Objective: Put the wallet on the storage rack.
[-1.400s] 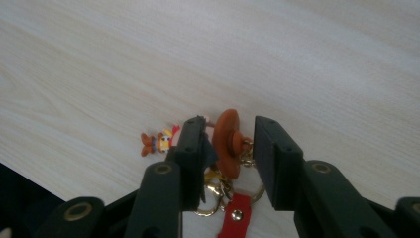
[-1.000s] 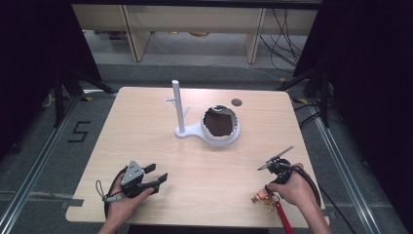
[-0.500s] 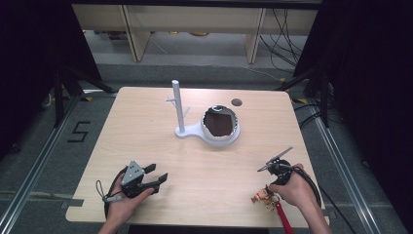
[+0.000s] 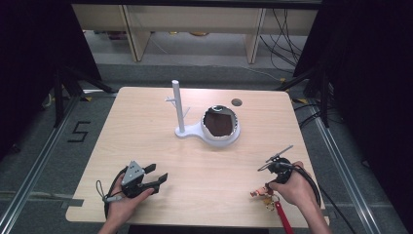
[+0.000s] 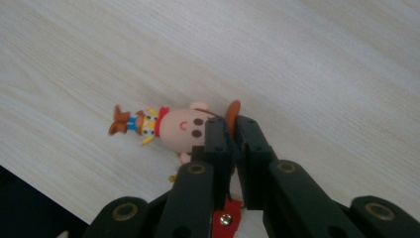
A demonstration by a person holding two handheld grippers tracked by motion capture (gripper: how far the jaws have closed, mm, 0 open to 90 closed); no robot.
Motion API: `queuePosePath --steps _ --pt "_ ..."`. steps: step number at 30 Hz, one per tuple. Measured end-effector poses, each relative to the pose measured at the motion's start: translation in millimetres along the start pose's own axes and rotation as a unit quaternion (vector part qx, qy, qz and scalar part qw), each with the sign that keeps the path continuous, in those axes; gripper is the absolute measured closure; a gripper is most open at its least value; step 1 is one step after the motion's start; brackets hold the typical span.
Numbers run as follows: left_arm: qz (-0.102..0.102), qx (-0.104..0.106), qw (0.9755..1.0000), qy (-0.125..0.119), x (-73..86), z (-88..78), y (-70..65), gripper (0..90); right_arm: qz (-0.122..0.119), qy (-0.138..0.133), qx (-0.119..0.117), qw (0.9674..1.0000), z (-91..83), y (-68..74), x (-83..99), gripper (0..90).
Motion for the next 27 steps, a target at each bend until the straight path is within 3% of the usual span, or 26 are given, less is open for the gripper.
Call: queuePosePath --steps 6,7,11,14,15,16,19,20,23,26,27 --pt "-0.002 0.001 1.0 0.0 0.1 -0.3 0.0 37.3 -0.008 0.019 -0.01 0.9997 1.8 2.4 -1.5 84.5" --pt "-0.001 0.0 1.0 0.0 0.1 0.0 -0.2 37.3 -0.023 0.025 -0.015 0.9993 1.8 2.0 -2.1 84.5" --pt "-0.002 0.0 1.0 0.0 0.1 -0.2 -0.2 37.3 -0.024 0.04 -0.013 0.9988 2.4 3.1 -6.2 83.9" --pt "-0.003 0.001 1.0 -0.001 0.1 -0.5 0.1 37.3 -0.03 0.069 -0.022 0.9969 4.5 4.0 -9.7 76.2" --pt "-0.004 0.005 1.0 -0.004 0.1 0.0 0.3 37.2 -0.032 0.076 -0.015 0.9965 4.9 3.9 -10.1 76.0" --pt "-0.004 0.005 1.0 -0.004 0.1 0.0 0.3 37.3 -0.042 0.08 -0.016 0.9958 5.2 3.1 -10.1 73.8" --pt "-0.004 0.001 1.0 0.0 0.2 -0.7 0.2 37.3 -0.035 0.086 -0.013 0.9956 5.3 5.5 -10.5 72.6" --pt "-0.003 0.005 1.0 -0.004 0.1 0.0 0.2 37.2 -0.058 0.085 -0.017 0.9945 5.9 4.3 -11.4 71.9" --pt "-0.002 0.001 1.0 0.0 0.2 -0.5 -0.1 37.3 -0.046 0.091 -0.018 0.9946 5.4 7.0 -10.0 74.0" --pt "-0.001 0.001 1.0 0.0 0.1 -0.3 -0.2 37.3 -0.059 0.096 -0.012 0.9936 6.3 6.4 -10.1 77.1" --pt "0.0 0.001 1.0 0.0 0.1 -0.2 -0.2 37.3 -0.079 0.098 -0.007 0.9921 6.4 4.7 -11.2 77.0"
Point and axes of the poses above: each handheld gripper's, and its own axes: z roughly forward along the jaws, x roughly out of its underside, y roughly to its left, the point moved 4 cm from there along z, roughly forward along the jaws, and after that the axes turned 5 degrees about x, right-handed, at the moved point
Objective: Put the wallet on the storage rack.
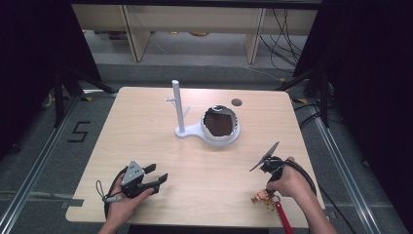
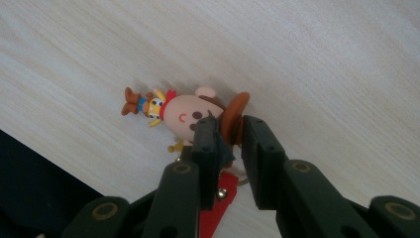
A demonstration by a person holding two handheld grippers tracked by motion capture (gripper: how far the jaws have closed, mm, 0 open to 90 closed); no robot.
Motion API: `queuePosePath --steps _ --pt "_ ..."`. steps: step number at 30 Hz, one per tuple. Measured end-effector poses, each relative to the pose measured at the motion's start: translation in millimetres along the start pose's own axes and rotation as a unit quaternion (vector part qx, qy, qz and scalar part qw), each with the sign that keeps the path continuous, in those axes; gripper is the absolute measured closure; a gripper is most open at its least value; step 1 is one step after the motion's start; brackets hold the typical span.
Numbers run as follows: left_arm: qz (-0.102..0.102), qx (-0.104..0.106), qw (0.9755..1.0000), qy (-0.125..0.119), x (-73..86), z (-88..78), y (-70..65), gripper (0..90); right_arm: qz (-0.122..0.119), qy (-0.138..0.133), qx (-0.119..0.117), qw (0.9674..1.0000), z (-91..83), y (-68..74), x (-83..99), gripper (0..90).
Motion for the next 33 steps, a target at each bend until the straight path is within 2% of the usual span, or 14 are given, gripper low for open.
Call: queuePosePath --steps 4,9,11,12,17,18,22,24,26,27,29,30,31,33 --pt "-0.001 0.0 1.0 0.001 0.1 0.1 -0.2 37.4 -0.001 0.014 0.014 0.9998 -1.2 5.1 -0.6 75.9" --pt "-0.001 0.0 1.0 0.0 0.0 0.1 0.0 37.4 0.001 0.004 0.011 0.9999 1.5 5.2 -1.1 75.9" --pt "-0.001 0.0 1.0 0.0 0.0 0.1 -0.1 37.4 0.02 0.017 0.012 0.9996 -1.2 7.9 -1.5 77.9" --pt "0.0 0.0 1.0 0.0 0.0 0.1 -0.2 37.4 0.005 0.011 0.018 0.9998 -0.9 5.7 -1.5 80.6" --pt "0.004 0.009 0.9999 -0.003 -0.2 1.7 -3.3 37.8 0.016 0.002 0.009 0.9998 -3.3 6.0 -0.1 85.2" --pt "0.008 0.011 0.9999 0.003 -0.6 2.0 -5.7 37.8 -0.004 -0.002 -0.004 1.0 -3.7 2.5 -0.4 85.3" --pt "0.008 0.016 0.9998 0.003 -2.9 3.1 -11.0 37.8 0.027 -0.001 0.002 0.9996 -5.5 5.5 -1.5 85.4" --pt "0.006 0.036 0.9993 -0.006 -7.3 4.6 -17.6 37.9 0.009 -0.01 0.013 0.9998 -8.5 3.1 -3.3 85.5" --pt "0.0 0.055 0.9984 -0.011 -12.8 6.3 -25.4 37.8 0.018 -0.013 0.007 0.9997 -9.6 5.2 -3.9 85.5" --pt "0.0 0.082 0.9966 -0.013 -20.8 9.2 -36.8 37.7 0.009 -0.013 0.011 0.9998 -18.0 6.7 -8.2 85.5" --pt "0.001 0.091 0.9958 -0.011 -25.8 10.4 -43.2 37.7 0.012 -0.01 0.012 0.9998 -22.0 8.9 -10.1 85.5" --pt "0.005 0.121 0.9926 -0.014 -37.5 15.5 -56.0 37.2 0.002 -0.022 0.019 0.9996 -29.4 12.6 -16.9 85.6" --pt "0.005 0.121 0.9926 -0.014 -37.5 15.5 -56.0 36.9 0.006 -0.02 0.021 0.9996 -32.9 15.2 -19.3 85.6" --pt "0.01 0.152 0.9883 -0.01 -51.4 21.9 -70.4 36.2 -0.002 -0.024 0.021 0.9995 -36.7 16.9 -23.0 85.6"
Point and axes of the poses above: each handheld gripper's, and its own axes: z roughly forward along the jaws, x roughly out of its underside, y roughly to its left, the point moved 4 cm from there along z, roughly forward along the jaws, and after that the axes turned 5 degrees about x, right-handed, at the moved point
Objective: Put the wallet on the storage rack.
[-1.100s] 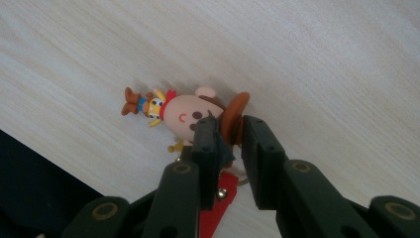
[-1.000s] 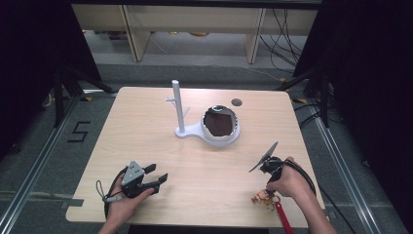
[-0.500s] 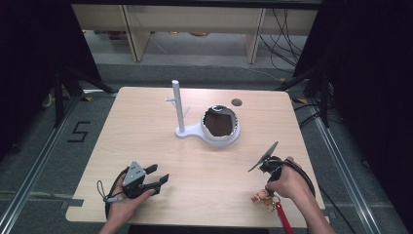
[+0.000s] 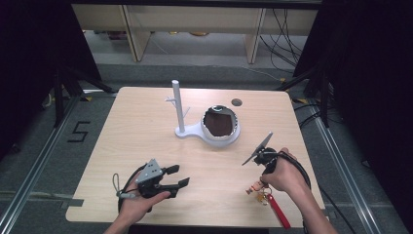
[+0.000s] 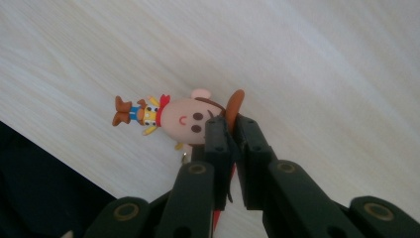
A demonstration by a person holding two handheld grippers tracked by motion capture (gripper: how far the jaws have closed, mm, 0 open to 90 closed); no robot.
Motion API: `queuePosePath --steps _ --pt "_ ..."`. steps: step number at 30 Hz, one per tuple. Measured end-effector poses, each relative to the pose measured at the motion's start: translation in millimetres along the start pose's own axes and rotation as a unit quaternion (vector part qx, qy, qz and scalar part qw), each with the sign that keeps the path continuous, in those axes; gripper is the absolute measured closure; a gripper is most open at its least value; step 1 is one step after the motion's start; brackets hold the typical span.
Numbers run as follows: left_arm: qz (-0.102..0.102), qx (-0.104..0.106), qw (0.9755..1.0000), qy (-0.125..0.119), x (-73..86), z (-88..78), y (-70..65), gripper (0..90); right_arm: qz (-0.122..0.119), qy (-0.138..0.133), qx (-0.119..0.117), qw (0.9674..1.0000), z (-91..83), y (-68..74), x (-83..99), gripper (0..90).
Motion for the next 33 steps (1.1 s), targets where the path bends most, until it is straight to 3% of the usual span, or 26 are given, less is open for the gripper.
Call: queuePosePath --steps 2,3,4,5,6,8,10,12,13,16,17,19,20,21,23,25,26,30,31,33 --pt "0.01 0.025 0.9996 0.006 -11.7 10.9 -8.9 35.0 -0.002 -0.002 0.005 1.0 -8.4 6.2 -8.1 85.6" --pt "0.014 0.042 0.9989 0.015 -21.0 20.8 -17.3 34.0 -0.021 -0.016 0.007 0.9996 -12.9 8.9 -14.8 85.6" --pt "0.022 0.052 0.9981 0.022 -25.6 26.6 -20.9 33.6 -0.018 -0.01 0.008 0.9998 -17.2 12.4 -18.5 85.6" --pt "0.027 0.056 0.9976 0.031 -30.1 32.2 -24.8 33.4 -0.012 -0.013 0.014 0.9997 -20.7 16.0 -22.9 85.6" --pt "0.032 0.061 0.9969 0.039 -34.3 38.2 -28.5 33.1 -0.034 -0.024 0.016 0.999 -22.8 16.8 -27.1 85.6" --pt "0.034 0.07 0.996 0.043 -38.3 44.2 -32.4 33.0 -0.033 -0.023 0.014 0.9991 -25.8 21.0 -30.9 85.6" --pt "0.033 0.08 0.9947 0.055 -44.0 56.1 -39.3 32.9 -0.044 -0.035 0.029 0.998 -31.9 26.6 -40.5 85.6" --pt "0.045 0.085 0.9927 0.073 -45.7 70.1 -43.9 32.9 -0.054 -0.037 0.023 0.9976 -35.6 32.3 -46.7 85.6" --pt "0.05 0.082 0.992 0.082 -45.5 76.0 -44.5 33.3 -0.068 -0.043 0.025 0.9964 -38.1 37.7 -54.5 85.6" --pt "0.066 0.076 0.9902 0.097 -46.5 88.0 -43.8 36.1 -0.08 -0.048 0.026 0.9953 -39.7 42.0 -60.4 85.6" --pt "0.044 0.078 0.9915 0.094 -46.3 92.6 -46.6 36.1 -0.078 -0.047 0.027 0.9955 -40.0 44.3 -61.9 85.6" --pt "0.063 0.07 0.9904 0.101 -47.2 96.9 -42.9 38.3 -0.093 -0.052 0.025 0.994 -39.7 46.4 -65.8 85.6" --pt "0.069 0.064 0.9901 0.104 -46.9 98.7 -40.9 40.2 -0.085 -0.046 0.024 0.995 -40.4 49.5 -66.7 85.6" --pt "0.076 0.055 0.9898 0.107 -45.7 99.9 -37.8 41.6 -0.094 -0.053 0.024 0.9939 -39.2 49.1 -68.0 85.6" --pt "0.074 0.049 0.99 0.11 -44.0 101.4 -35.5 44.3 -0.094 -0.054 0.026 0.9938 -39.7 52.3 -70.1 85.6" --pt "0.067 0.06 0.9896 0.112 -40.7 104.1 -38.3 45.3 -0.099 -0.054 0.026 0.9932 -39.4 53.3 -71.2 85.6" --pt "0.076 0.056 0.9884 0.119 -40.2 103.7 -38.5 47.2 -0.099 -0.053 0.024 0.9934 -38.9 55.8 -72.4 85.6" --pt "0.083 0.042 0.9886 0.119 -38.9 105.0 -34.3 53.4 -0.098 -0.052 0.024 0.9935 -37.6 57.6 -73.6 85.6" --pt "0.073 0.049 0.9875 0.131 -36.6 105.4 -36.0 53.7 -0.108 -0.056 0.033 0.9921 -38.7 57.9 -75.3 85.6" --pt "0.073 0.049 0.9882 0.125 -36.0 107.2 -36.4 53.7 -0.114 -0.054 0.038 0.9913 -38.9 57.6 -75.8 85.6"
Point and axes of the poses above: each handheld gripper's, and its own axes: z roughly forward along the jaws, x roughly out of its underside, y roughly to its left, the point moved 4 cm from there along z, roughly forward along the jaws, and after that the axes turned 5 degrees about x, right-handed, at the moved point
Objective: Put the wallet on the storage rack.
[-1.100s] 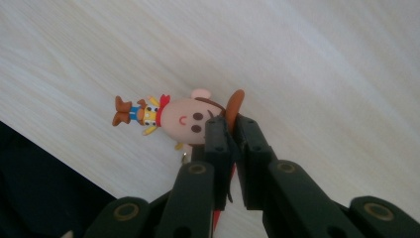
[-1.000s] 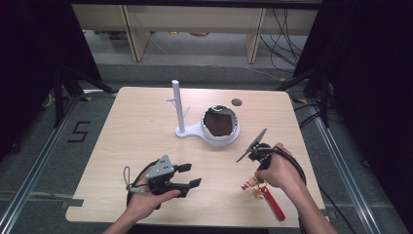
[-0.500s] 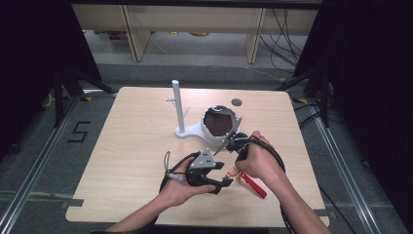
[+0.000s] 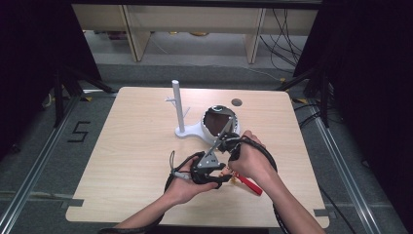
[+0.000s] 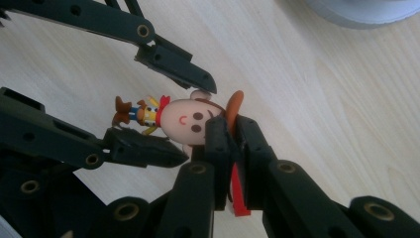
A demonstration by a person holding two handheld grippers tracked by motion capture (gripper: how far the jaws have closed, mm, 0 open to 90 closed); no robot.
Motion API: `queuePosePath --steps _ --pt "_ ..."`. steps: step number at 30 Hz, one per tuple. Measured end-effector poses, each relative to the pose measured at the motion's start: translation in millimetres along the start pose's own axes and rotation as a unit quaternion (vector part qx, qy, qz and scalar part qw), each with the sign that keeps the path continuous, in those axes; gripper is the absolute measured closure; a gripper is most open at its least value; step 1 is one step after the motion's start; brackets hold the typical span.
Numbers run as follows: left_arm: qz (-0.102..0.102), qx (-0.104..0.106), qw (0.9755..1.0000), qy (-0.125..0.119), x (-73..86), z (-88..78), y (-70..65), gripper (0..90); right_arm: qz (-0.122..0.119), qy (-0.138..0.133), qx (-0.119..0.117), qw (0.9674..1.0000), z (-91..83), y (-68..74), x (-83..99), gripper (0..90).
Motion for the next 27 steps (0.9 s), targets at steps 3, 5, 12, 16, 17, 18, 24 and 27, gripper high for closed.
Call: queuePosePath --steps 3,5,12,16,17,18,24,27 --pt "-0.001 0.0 1.0 0.005 -0.2 -0.5 0.4 52.8 0.003 0.004 0.005 1.0 1.1 2.0 -1.5 85.6" --pt "0.002 -0.002 0.9998 0.019 1.7 1.3 2.5 53.2 -0.006 0.002 0.008 0.9999 0.5 2.2 -3.6 85.6" --pt "-0.002 -0.013 0.9996 0.025 4.8 4.3 4.3 59.8 0.003 -0.004 0.004 1.0 0.1 7.2 -6.9 85.7" --pt "-0.006 -0.027 0.9994 0.019 3.6 4.4 3.7 60.3 -0.017 -0.006 0.013 0.9998 -1.8 7.0 -8.8 85.7" --pt "-0.003 -0.031 0.9993 0.02 3.2 3.2 4.4 60.6 -0.015 -0.014 0.016 0.9997 -2.8 7.4 -10.2 85.4" --pt "-0.003 -0.028 0.9993 0.023 2.9 2.0 4.6 60.6 -0.015 -0.014 0.016 0.9997 -2.8 7.4 -10.2 85.4" --pt "-0.002 -0.036 0.9993 -0.001 1.6 -2.4 5.7 61.0 0.013 -0.062 0.007 0.998 -12.3 9.3 -14.8 73.3" --pt "-0.002 -0.042 0.9991 -0.01 3.9 -7.4 10.1 61.1 0.035 -0.119 -0.002 0.9923 -25.0 5.9 -15.7 64.4"
Point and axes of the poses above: each handheld gripper's, and its own axes: z roughly forward along the jaws, x roughly out of its underside, y roughly to its left, the point moved 4 cm from there along z, roughly forward along the jaws, and after that the axes turned 5 degrees about x, right-handed, at the moved point
